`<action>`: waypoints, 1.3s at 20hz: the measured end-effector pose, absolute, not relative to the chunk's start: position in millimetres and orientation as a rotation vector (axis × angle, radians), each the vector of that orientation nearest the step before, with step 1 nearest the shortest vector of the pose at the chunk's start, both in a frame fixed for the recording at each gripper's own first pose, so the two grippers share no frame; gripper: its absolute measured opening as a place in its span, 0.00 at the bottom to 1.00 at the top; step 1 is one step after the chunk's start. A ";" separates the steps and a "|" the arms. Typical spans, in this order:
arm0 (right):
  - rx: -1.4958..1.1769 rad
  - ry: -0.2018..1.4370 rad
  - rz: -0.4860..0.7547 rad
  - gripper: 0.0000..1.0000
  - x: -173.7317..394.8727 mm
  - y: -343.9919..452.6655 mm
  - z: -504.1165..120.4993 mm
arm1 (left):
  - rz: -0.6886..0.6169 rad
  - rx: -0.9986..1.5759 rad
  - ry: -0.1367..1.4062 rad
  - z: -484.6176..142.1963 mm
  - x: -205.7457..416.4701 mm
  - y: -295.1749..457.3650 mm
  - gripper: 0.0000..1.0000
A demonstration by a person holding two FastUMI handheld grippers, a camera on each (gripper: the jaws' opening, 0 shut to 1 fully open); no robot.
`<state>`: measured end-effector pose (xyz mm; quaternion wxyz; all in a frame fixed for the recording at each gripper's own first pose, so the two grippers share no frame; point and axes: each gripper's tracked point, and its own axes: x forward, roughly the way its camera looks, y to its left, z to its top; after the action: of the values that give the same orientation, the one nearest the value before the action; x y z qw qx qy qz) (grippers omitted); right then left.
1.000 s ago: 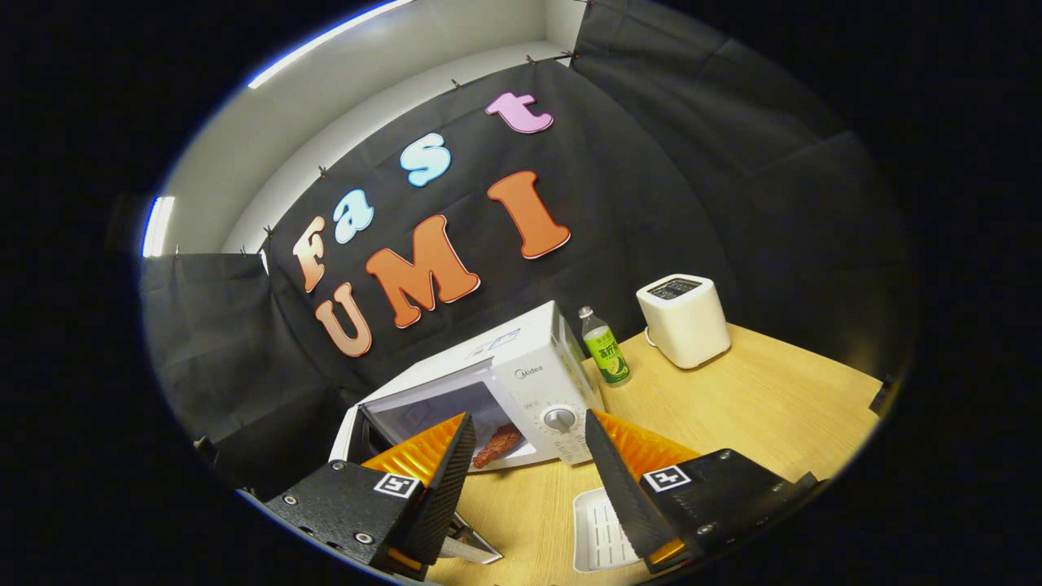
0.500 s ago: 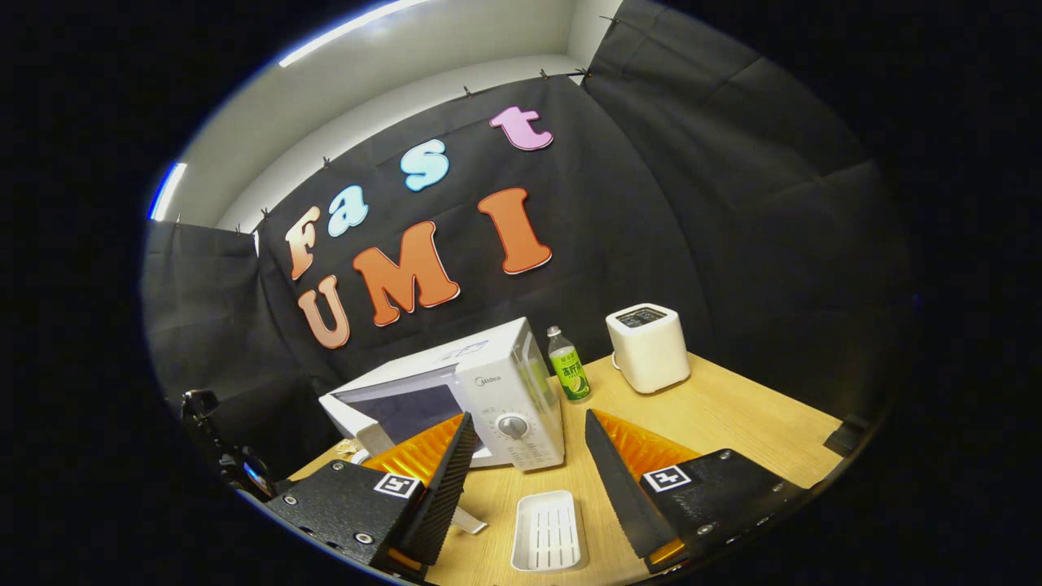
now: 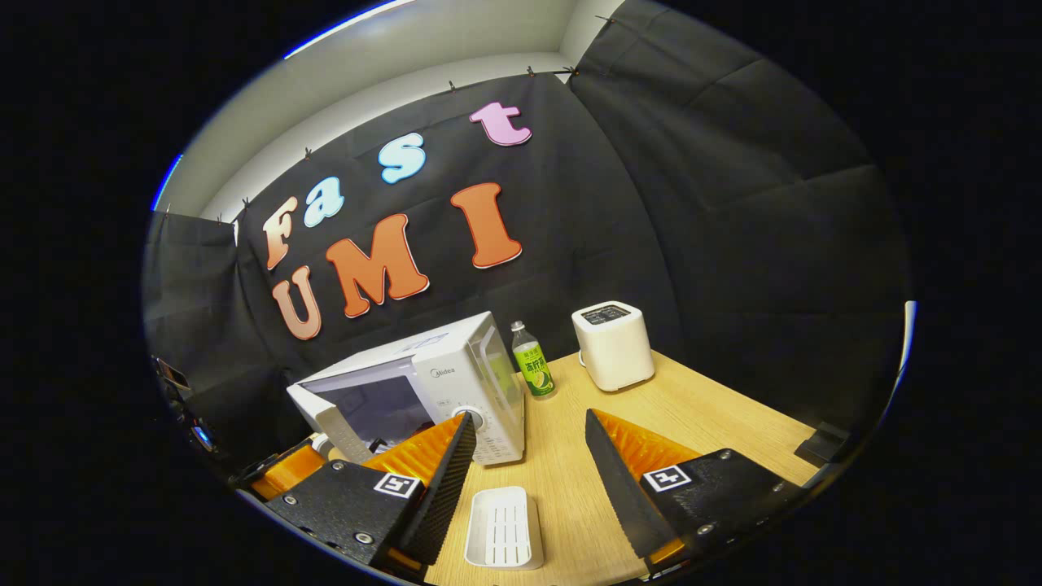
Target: Open the microwave oven with the left hand, put the food in, and close the microwave oven.
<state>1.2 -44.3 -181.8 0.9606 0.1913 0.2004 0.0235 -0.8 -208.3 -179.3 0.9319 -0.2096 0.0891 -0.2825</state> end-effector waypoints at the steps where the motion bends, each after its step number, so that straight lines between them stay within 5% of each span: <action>1: 0.388 0.406 0.049 0.84 1.5 -43.9 -180.7 | -0.573 -0.434 0.196 -182.6 2.9 -212.9 0.99; 10: 0.365 0.430 0.024 0.84 0.7 -44.7 -192.6 | -0.446 -0.347 0.134 -183.1 23.1 -195.3 0.90; 11: 0.374 0.436 0.024 0.84 1.2 -42.8 -193.0 | -0.398 -0.310 0.198 -203.3 32.8 -188.6 0.83; 14: 0.387 0.430 0.050 0.84 1.4 -30.3 -188.4 | -0.364 -0.314 0.305 -238.8 46.9 -196.7 0.30; 15: 0.378 0.431 0.053 0.84 1.0 -28.6 -190.2 | -0.382 -0.329 0.322 -243.3 49.8 -203.8 0.19; 20: 0.342 0.445 0.053 0.84 1.9 -28.6 -196.2 | -0.405 -0.238 0.352 -254.8 57.8 -228.5 0.05; 26: 0.325 0.438 0.055 0.84 5.5 -33.0 -199.8 | -0.357 -0.151 0.376 -272.5 90.0 -238.7 0.05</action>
<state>5.5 -33.0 -199.8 0.9626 0.1606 0.2165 0.0271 90.0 -238.7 -272.5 0.9638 -0.0744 0.1855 -0.1764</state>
